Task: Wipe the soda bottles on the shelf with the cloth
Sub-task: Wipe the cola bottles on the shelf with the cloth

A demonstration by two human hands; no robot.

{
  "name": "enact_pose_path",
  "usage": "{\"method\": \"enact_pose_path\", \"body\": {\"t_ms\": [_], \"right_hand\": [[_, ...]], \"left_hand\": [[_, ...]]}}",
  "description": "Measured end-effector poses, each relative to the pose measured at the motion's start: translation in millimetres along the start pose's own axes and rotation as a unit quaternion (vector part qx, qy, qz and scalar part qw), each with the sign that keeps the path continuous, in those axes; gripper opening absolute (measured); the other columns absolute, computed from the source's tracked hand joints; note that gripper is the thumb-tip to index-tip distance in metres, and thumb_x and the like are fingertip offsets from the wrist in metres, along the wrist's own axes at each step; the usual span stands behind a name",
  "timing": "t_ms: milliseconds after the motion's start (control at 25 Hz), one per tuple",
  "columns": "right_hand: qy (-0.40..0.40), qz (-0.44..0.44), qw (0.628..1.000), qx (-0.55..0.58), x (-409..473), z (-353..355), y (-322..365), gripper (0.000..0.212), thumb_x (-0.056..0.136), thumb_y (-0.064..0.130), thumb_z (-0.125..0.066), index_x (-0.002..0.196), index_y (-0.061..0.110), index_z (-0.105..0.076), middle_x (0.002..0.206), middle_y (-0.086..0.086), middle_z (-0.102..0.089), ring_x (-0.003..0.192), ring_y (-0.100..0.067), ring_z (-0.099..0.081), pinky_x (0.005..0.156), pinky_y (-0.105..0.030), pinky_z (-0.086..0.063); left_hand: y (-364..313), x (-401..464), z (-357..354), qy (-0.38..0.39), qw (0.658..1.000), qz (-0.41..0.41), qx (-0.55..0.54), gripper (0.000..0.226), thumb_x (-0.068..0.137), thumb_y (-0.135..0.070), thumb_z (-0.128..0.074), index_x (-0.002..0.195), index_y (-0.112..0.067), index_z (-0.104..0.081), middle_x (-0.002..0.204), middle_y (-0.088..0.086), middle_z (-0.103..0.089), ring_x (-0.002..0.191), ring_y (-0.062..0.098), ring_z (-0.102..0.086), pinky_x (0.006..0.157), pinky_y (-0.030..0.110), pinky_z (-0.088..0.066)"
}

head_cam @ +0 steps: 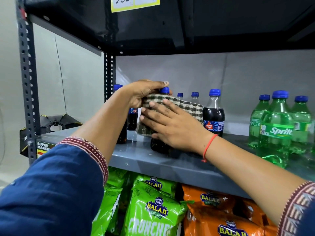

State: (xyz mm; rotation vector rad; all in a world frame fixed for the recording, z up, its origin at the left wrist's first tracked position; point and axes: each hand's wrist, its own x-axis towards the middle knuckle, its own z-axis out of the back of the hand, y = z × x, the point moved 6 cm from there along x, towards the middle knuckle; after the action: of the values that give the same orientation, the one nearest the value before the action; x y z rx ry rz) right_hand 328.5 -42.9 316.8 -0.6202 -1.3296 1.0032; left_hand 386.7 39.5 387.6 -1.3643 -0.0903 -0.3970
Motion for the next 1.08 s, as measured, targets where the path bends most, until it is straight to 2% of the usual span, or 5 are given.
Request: {"method": "enact_pose_path", "body": {"t_ms": [400,600,760,880,1080], "right_hand": [[-0.037,0.08,0.996,0.015,-9.5,-0.1,2.6,0.045,0.088,0.043,-0.049,0.125,0.019,-0.054,0.13,-0.002,-0.058,0.123,-0.022,-0.05,0.102,-0.045,-0.041],[-0.021,0.099,0.994,0.033,-13.4,-2.1,7.6,0.045,0.087,0.043,-0.049,0.126,0.02,-0.053,0.131,-0.002,-0.058,0.124,-0.021,-0.05,0.103,-0.048,-0.038],[-0.005,0.015,0.999,0.051,-10.7,-1.9,-2.7,0.052,0.081,0.045,-0.058,0.126,0.021,-0.053,0.132,-0.004,-0.057,0.125,-0.024,-0.048,0.1,-0.059,-0.036],[0.018,0.066,0.996,0.06,-16.1,-2.5,14.1,0.044,0.084,0.04,-0.058,0.124,0.024,-0.054,0.133,-0.001,-0.057,0.125,-0.022,-0.048,0.096,-0.066,-0.038],[-0.016,0.06,0.994,0.095,-31.1,21.2,15.7,0.029,0.093,0.016,-0.043,0.111,0.024,-0.064,0.121,0.006,-0.065,0.109,-0.021,-0.061,0.073,-0.039,-0.055]], "left_hand": [[-2.0,-0.1,0.1,-0.003,1.0,-0.016,0.017,0.028,0.085,-0.03,-0.054,0.091,-0.005,-0.064,0.076,0.002,-0.075,0.075,0.014,-0.069,0.072,0.023,-0.057],[-1.5,0.3,-1.4,0.003,1.0,-0.013,0.009,0.028,0.085,-0.029,-0.054,0.094,-0.004,-0.062,0.076,0.003,-0.075,0.073,0.014,-0.07,0.067,0.023,-0.057],[0.5,-0.2,-1.2,0.006,1.0,-0.009,0.002,0.03,0.084,-0.03,-0.055,0.096,-0.004,-0.063,0.077,0.003,-0.076,0.074,0.015,-0.07,0.066,0.025,-0.058],[-0.8,2.4,0.7,0.009,0.999,-0.023,0.039,0.031,0.085,-0.033,-0.053,0.099,-0.006,-0.061,0.08,0.001,-0.076,0.08,0.014,-0.07,0.077,0.024,-0.056],[-3.0,2.4,-1.6,0.017,0.999,-0.012,0.03,0.029,0.086,-0.031,-0.052,0.098,-0.007,-0.062,0.081,0.001,-0.076,0.077,0.012,-0.07,0.064,0.02,-0.055]]}}
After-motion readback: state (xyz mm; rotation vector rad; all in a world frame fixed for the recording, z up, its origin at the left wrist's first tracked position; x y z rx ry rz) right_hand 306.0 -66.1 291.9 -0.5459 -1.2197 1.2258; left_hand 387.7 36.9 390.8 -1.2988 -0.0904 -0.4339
